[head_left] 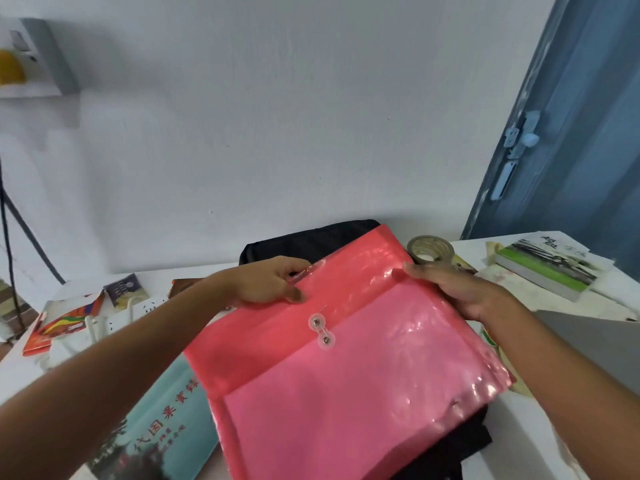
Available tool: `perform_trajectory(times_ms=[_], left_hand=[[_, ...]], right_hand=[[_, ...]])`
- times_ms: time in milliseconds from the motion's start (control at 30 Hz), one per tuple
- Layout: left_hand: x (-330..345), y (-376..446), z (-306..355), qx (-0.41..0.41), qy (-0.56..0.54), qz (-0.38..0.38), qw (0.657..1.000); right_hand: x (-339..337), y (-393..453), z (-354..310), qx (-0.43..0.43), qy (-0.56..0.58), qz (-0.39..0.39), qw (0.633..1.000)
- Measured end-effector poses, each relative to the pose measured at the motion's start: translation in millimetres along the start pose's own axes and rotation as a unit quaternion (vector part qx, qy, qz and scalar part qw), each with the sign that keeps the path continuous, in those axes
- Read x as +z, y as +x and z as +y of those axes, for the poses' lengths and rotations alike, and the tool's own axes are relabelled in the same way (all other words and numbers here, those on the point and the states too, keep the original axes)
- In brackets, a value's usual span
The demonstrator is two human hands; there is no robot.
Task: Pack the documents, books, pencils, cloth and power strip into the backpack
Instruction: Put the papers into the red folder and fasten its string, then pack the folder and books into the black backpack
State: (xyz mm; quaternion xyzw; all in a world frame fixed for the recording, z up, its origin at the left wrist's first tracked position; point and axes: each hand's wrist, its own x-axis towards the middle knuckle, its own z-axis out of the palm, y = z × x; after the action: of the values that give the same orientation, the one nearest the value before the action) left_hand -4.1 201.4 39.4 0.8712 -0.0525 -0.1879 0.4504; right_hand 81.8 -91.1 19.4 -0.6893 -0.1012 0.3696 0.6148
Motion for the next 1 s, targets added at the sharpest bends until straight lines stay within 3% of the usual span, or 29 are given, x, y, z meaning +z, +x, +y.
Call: perform_trajectory(times_ms=[133,300,433,567,767,833,900,1000], left_hand=[[2.3,19.1,3.3,0.040,0.049,-0.028,0.998],[15.6,41.0,10.9,0.071,0.156,-0.028,0.985],[42.9,51.1,20.2,0.115,0.214,0.107,0.964],[62.4,38.2,29.2,0.194,0.180,0.234,0.935],[106.5,-9.9,24.2,0.220,0.127,0.478,0.841],[127.4,-27.2,17.3,0.204,0.123,0.525,0.817],[151.3,-43.5,4.2,0.190,0.099,0.502,0.838],[190.9,-62.3,-21.5,0.201,0.121,0.349,0.907]], right_hand=[[-0.6,-13.9,21.0,-0.014,0.077,-0.030,0.996],[-1.5,-43.8,55.5,0.026,0.059,-0.038,0.997],[-13.1,-56.9,86.7,-0.018,0.102,0.016,0.994],[-11.9,-75.2,103.7,-0.071,0.177,0.108,0.976],[4.8,-115.0,127.4,-0.088,0.274,0.256,0.923],[9.8,-128.1,137.4,-0.113,0.330,0.281,0.894],[14.5,-140.4,146.2,-0.131,0.379,0.305,0.864],[26.0,-161.8,158.9,-0.137,0.413,0.334,0.836]])
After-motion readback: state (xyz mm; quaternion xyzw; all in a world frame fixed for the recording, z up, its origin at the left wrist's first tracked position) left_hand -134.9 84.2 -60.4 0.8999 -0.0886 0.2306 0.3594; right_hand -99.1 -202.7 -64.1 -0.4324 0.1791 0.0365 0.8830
